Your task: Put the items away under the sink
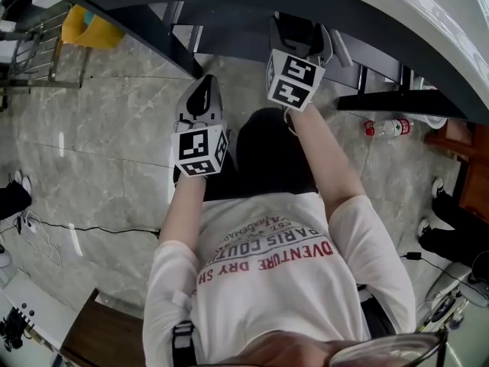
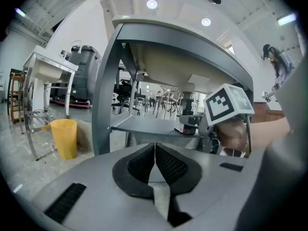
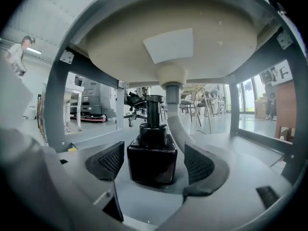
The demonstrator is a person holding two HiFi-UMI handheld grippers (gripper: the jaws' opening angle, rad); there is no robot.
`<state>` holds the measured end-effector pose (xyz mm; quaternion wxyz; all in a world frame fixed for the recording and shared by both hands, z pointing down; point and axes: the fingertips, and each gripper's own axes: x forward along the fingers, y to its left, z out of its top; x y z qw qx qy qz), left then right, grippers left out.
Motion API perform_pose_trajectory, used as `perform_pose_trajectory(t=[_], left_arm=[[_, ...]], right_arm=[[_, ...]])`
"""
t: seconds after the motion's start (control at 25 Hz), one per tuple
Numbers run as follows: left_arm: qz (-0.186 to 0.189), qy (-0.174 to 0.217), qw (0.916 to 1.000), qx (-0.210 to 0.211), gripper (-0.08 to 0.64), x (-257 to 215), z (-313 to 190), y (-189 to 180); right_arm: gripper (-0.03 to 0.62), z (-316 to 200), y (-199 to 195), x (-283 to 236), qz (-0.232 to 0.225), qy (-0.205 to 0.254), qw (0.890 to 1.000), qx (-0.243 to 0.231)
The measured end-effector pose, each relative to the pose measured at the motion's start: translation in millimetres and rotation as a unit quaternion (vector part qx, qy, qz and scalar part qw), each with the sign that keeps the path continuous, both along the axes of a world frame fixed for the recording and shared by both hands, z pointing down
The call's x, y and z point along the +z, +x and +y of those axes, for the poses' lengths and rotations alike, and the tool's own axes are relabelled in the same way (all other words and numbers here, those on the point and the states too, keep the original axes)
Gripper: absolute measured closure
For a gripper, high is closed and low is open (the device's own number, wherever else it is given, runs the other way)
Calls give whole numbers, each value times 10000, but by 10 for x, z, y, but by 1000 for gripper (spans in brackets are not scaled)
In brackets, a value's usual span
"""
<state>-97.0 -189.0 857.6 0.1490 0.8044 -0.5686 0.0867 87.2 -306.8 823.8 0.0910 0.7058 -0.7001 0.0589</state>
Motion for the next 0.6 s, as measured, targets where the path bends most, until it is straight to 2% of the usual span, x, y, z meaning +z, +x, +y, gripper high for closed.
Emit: perform_pose_trajectory(t=[0.2, 0.24, 0.32, 0.36, 0.6], left_arm=[[128, 50, 9997, 203, 532, -45, 120, 92], [183, 65, 9995, 267, 532, -59, 147, 124], [250, 129, 9988, 389, 532, -102, 182, 180], [263, 166, 9986, 432, 532, -130, 191, 201], [399, 222, 9973, 575, 532, -495, 247, 332]], right_arm=[[223, 521, -179, 15, 171, -173, 9984, -502], [288, 612, -175, 18, 140, -164, 9987, -467], [503, 754, -166, -1, 36, -75, 9993, -360], [540, 810, -194, -12, -44, -43, 9992, -406], [568, 1162, -377, -274, -377, -197, 9939, -1022]])
